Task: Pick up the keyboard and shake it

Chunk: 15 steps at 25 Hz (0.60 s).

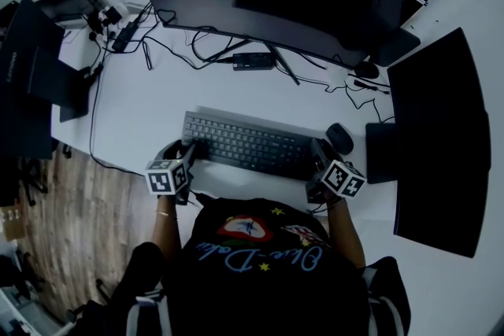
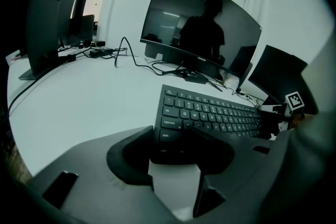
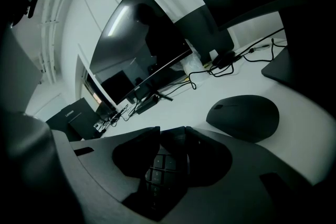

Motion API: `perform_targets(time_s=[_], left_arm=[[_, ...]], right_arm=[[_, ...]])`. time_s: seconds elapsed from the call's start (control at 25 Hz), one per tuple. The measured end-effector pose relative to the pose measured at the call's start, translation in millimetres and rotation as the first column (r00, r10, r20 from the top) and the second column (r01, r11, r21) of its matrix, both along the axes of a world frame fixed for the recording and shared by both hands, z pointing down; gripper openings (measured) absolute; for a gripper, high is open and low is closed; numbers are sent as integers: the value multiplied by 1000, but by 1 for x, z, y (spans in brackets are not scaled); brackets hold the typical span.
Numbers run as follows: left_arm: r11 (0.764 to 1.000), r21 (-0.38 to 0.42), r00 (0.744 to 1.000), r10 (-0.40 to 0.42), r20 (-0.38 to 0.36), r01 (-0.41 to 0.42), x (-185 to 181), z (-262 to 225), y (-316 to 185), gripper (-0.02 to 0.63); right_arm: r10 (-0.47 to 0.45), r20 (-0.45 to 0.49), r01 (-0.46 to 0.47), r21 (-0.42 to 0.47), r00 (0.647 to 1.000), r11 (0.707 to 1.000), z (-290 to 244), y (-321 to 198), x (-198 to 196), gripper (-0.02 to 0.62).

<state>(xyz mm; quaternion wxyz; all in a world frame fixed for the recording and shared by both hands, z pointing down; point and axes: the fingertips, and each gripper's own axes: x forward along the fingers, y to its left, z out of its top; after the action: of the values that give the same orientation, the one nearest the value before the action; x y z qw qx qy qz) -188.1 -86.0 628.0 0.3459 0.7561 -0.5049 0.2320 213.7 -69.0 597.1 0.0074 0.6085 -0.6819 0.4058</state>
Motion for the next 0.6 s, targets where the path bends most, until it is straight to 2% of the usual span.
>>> perform_targets(time_s=[0.44, 0.6], left_arm=[[998, -53, 999, -34, -17, 33, 6, 3, 1, 189], [999, -48, 1000, -14, 15, 15, 6, 5, 0, 190]], right_arm=[[0, -34, -2, -54, 999, 999, 11, -2, 1, 133], [-9, -62, 4, -74, 998, 997, 13, -3, 1, 138]])
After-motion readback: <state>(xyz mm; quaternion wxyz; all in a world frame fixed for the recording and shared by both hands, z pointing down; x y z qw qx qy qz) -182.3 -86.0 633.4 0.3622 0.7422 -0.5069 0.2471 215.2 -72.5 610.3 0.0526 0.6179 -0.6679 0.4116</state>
